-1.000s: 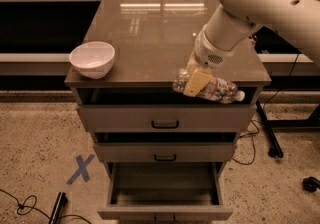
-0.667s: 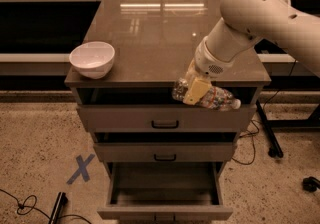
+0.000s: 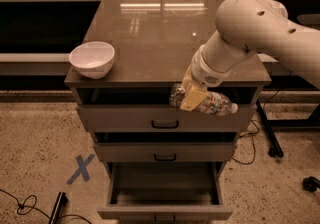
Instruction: Place water bottle into bottom drawer
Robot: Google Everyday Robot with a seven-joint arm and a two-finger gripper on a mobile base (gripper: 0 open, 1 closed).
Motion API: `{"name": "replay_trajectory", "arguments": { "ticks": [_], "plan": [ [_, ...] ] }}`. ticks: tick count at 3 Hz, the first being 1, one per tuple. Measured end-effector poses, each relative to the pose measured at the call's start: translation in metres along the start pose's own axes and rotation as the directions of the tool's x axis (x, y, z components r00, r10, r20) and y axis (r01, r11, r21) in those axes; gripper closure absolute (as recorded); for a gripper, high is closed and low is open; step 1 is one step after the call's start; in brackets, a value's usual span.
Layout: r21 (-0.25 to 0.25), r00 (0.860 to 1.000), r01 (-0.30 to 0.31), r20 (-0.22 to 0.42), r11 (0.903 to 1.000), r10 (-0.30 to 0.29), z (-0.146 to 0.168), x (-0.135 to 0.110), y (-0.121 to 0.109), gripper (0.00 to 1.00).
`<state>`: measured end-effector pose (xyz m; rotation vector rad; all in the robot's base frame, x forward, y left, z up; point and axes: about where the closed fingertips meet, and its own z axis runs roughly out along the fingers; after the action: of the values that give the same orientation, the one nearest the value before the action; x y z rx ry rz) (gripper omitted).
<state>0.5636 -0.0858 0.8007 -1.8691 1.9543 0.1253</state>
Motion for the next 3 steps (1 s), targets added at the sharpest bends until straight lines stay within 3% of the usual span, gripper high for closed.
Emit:
{"name": "replay_trajectory", "arguments": {
  "ticks": [1,3],
  "plan": [
    [0.058,1.000,0.022,-0.006,0.9981,-0.022,0.006,0.002,0.026,1.00],
    [-0.005,0.999,0.002,0.034,1.0000,-0.001,0.064,0.021,0.056,1.00]
  ]
}}
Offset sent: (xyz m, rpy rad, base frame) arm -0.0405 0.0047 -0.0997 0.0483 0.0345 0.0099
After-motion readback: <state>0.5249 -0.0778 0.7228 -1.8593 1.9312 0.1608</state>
